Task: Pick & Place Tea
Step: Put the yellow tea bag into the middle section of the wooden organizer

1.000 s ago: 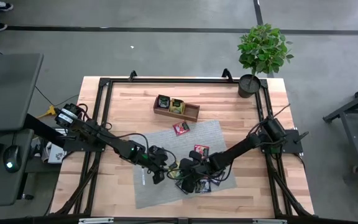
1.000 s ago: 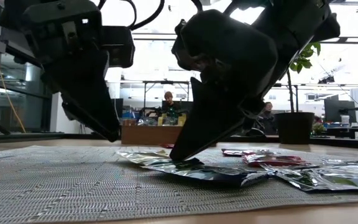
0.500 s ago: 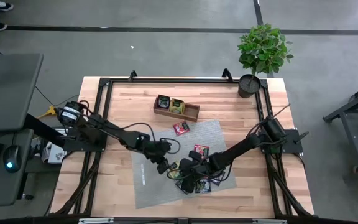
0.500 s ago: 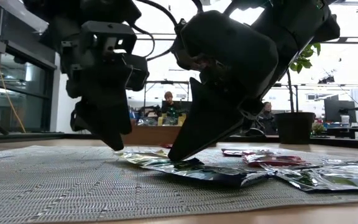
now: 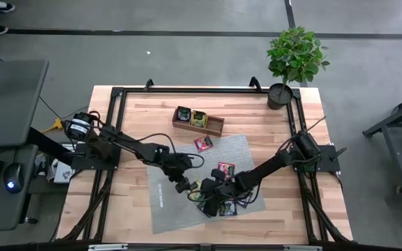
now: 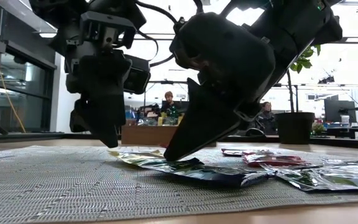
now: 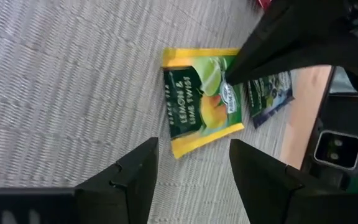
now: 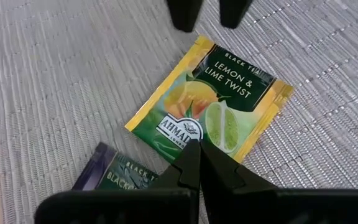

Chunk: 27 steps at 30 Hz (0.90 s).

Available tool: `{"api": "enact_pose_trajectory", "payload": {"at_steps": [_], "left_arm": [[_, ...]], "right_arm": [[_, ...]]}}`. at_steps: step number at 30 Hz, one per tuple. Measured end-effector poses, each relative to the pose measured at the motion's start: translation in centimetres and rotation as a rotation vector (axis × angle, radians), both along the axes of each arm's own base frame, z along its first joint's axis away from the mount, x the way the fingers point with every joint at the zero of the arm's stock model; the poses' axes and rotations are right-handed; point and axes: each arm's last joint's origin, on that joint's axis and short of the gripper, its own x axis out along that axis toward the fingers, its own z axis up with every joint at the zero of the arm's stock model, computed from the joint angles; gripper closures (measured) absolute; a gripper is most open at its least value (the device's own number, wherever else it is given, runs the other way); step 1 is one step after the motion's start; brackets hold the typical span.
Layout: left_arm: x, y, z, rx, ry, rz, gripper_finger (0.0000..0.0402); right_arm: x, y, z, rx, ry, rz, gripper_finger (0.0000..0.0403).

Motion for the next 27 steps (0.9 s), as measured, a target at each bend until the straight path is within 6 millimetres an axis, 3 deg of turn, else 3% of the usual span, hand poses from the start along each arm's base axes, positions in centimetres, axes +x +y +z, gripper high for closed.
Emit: {"api": "enact_pose_trajectory", "payload": {"at_steps": [12,27], "left_arm": [[0.6,-0.2,-2.2,-0.040,0.061,-0.003,0.0206],[1.0,-0.4,-2.0,-0.065,-0.004,-0.045,0.0208]], "right_arm": [[0.4,-0.6,0.1,-0.013,-0.013,0.011,0.0403],[0.5,-0.6,0.1,-0.002,-0.015,0.027,0.0403]]}}
